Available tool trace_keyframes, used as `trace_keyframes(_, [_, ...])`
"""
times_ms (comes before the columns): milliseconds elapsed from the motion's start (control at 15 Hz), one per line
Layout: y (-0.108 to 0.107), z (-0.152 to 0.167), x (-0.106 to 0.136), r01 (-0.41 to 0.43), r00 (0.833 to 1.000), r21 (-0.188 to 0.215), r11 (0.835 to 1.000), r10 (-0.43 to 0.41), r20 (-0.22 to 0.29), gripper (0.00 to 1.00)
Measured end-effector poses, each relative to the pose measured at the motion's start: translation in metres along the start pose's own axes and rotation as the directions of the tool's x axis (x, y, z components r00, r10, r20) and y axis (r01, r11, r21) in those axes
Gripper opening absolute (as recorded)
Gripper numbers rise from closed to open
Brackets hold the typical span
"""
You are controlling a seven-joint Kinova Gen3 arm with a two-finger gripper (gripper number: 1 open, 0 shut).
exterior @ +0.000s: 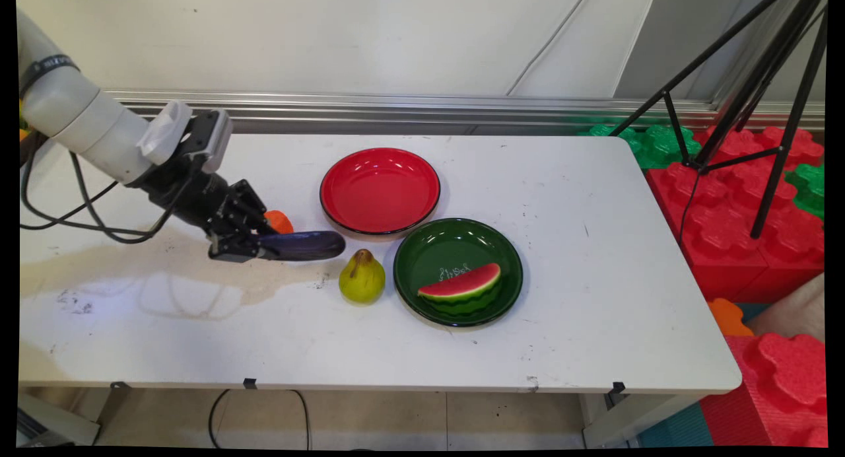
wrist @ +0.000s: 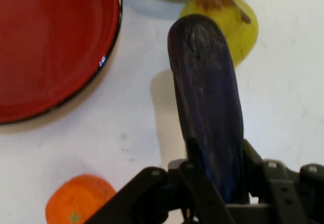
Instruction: Place the picked object on the table
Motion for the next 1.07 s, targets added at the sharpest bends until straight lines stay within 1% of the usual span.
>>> trace_keyframes(400, [0.003, 0.010, -0.020, -0.004, 0.999, -0.009, 1.000, 0.004, 0.045, 0.00])
trace_keyframes(600, [0.005, 0.021, -0.028, 0.021, 0.997, -0.012, 1.000, -0.020, 0.072, 0.00])
trace_keyframes(800, [0.004, 0.031, -0.033, 0.043, 0.996, -0.008, 0.999, -0.042, 0.084, 0.00])
trace_keyframes(867, [0.004, 0.033, -0.034, 0.048, 0.995, -0.007, 0.999, -0.047, 0.086, 1.00])
trace_keyframes(1067, [0.003, 0.037, -0.039, 0.052, 0.995, -0.004, 0.999, -0.051, 0.090, 1.00])
